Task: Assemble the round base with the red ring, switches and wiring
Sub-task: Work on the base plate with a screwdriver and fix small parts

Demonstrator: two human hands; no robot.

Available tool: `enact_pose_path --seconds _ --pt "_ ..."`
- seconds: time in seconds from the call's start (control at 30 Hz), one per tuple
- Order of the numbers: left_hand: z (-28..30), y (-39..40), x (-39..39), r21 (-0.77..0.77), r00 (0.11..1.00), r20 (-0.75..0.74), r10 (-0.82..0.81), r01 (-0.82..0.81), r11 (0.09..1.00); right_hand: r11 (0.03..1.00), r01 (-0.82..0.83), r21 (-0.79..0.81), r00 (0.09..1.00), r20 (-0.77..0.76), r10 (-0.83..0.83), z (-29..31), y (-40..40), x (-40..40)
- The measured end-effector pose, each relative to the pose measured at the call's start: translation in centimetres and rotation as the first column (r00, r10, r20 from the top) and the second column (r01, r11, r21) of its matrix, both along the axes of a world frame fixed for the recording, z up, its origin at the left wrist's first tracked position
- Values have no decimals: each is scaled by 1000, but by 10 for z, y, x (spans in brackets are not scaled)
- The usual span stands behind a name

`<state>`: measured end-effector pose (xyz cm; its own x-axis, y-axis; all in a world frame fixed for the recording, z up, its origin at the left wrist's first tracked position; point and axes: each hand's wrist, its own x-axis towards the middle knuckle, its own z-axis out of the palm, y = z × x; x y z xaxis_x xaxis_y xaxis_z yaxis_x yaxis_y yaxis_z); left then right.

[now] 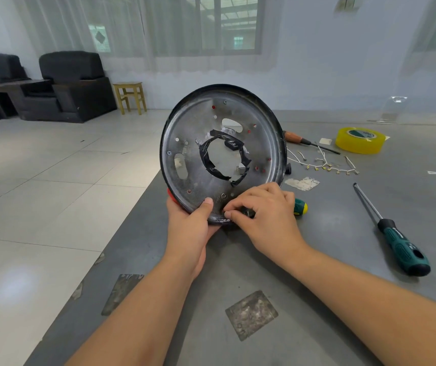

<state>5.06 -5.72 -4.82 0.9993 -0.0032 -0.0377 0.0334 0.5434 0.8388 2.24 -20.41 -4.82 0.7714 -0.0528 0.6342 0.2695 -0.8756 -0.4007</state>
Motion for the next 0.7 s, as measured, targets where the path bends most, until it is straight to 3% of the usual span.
enact_pose_path --seconds 0.2,0.7 --pt "-1 0 0 18 999 24 -21 20 1000 997 -13 77 999 -50 17 0 -1 5" --pt "-2 -1 1 61 998 48 -32 29 998 996 7 89 999 -49 -2 -3 -1 6"
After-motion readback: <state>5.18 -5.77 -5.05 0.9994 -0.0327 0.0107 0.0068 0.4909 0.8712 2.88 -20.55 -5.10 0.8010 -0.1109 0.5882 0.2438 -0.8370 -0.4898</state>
